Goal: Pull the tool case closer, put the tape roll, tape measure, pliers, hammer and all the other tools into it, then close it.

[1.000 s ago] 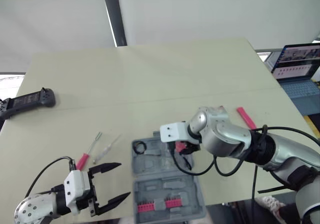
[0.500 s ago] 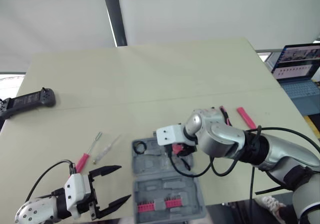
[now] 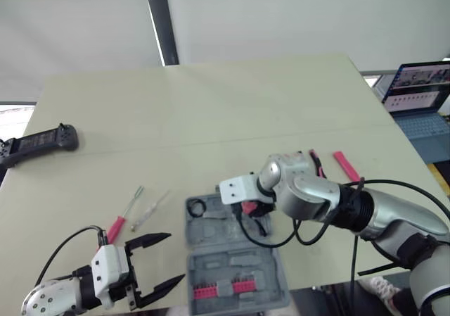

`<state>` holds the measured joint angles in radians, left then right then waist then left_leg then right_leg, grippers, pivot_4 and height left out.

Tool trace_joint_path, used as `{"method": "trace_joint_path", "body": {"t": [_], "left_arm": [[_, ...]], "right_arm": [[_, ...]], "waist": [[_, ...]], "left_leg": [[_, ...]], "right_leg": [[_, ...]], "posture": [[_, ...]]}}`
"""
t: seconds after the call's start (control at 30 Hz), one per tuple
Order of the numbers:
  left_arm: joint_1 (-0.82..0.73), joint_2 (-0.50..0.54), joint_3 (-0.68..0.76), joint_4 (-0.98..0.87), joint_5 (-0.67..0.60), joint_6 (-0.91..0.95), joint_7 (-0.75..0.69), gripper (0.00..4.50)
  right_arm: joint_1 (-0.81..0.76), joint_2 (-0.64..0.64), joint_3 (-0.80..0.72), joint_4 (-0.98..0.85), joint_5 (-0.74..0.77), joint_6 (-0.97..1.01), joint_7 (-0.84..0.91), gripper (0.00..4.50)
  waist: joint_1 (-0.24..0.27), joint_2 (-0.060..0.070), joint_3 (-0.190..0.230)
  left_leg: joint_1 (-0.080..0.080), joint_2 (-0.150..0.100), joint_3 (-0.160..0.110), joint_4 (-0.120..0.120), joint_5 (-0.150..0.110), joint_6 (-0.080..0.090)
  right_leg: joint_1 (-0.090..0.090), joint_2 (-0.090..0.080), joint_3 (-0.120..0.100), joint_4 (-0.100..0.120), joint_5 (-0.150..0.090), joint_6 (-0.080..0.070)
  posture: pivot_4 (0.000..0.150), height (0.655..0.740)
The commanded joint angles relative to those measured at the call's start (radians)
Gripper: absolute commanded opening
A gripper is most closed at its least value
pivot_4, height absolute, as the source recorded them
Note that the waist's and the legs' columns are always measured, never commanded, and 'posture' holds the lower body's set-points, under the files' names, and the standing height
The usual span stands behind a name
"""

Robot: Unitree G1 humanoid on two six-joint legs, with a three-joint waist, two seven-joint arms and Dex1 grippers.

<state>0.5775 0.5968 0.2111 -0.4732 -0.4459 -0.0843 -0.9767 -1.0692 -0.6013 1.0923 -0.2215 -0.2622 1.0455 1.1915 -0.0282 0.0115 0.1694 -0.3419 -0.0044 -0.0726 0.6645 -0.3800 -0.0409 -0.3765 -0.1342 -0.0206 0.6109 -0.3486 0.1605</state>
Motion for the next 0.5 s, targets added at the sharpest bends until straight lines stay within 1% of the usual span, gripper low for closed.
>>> {"method": "trace_joint_path", "body": {"t": [0.03,0.27,0.33,0.37,0.4,0.5], "left_arm": [[0.015,0.001,-0.008,-0.039,-0.001,0.001,0.007,4.5],[0.018,0.003,-0.007,-0.049,-0.003,0.01,0.011,4.5],[0.015,0.004,-0.01,-0.054,-0.002,0.015,0.013,4.5],[0.014,0.004,-0.01,-0.055,-0.002,0.017,0.013,4.5],[0.013,0.005,-0.01,-0.056,-0.003,0.018,0.013,4.5],[0.009,0.006,-0.014,-0.06,-0.004,0.023,0.016,4.5]], "right_arm": [[-0.013,0.01,-0.003,-0.004,-0.027,-0.014,-0.002,2.95],[-0.012,0.025,-0.007,-0.008,-0.034,-0.012,0.006,2.95],[-0.012,0.026,-0.009,-0.01,-0.033,-0.012,0.008,3.97],[-0.012,0.027,-0.009,-0.011,-0.034,-0.012,0.009,4.26],[-0.012,0.027,-0.009,-0.013,-0.033,-0.01,0.01,4.43],[-0.019,0.016,-0.016,-0.038,-0.028,-0.003,0.022,4.43]], "waist": [[0.0,0.0,0.0],[0.0,0.0,0.0],[0.0,0.0,0.0],[0.0,0.0,0.0],[0.0,0.0,0.0],[0.0,0.0,0.0]], "left_leg": [[0.0,0.0,0.0,0.0,0.0,0.0],[0.0,0.0,0.0,0.0,0.0,0.0],[0.0,0.0,0.0,0.0,0.0,0.0],[0.0,0.0,0.0,0.0,0.0,0.0],[0.0,0.0,0.0,0.0,0.0,0.0],[0.0,0.0,0.0,0.0,0.0,0.0]], "right_leg": [[0.0,0.0,0.0,0.0,0.0,0.0],[0.0,0.0,0.0,0.0,0.0,0.0],[0.0,0.0,0.0,0.0,0.0,0.0],[0.0,0.0,0.0,0.0,0.0,0.0],[0.0,0.0,0.0,0.0,0.0,0.0],[0.0,0.0,0.0,0.0,0.0,0.0]], "posture": [[0.15,0.74],[0.15,0.74],[0.15,0.74],[0.15,0.74],[0.15,0.74],[0.15,0.74]]}}
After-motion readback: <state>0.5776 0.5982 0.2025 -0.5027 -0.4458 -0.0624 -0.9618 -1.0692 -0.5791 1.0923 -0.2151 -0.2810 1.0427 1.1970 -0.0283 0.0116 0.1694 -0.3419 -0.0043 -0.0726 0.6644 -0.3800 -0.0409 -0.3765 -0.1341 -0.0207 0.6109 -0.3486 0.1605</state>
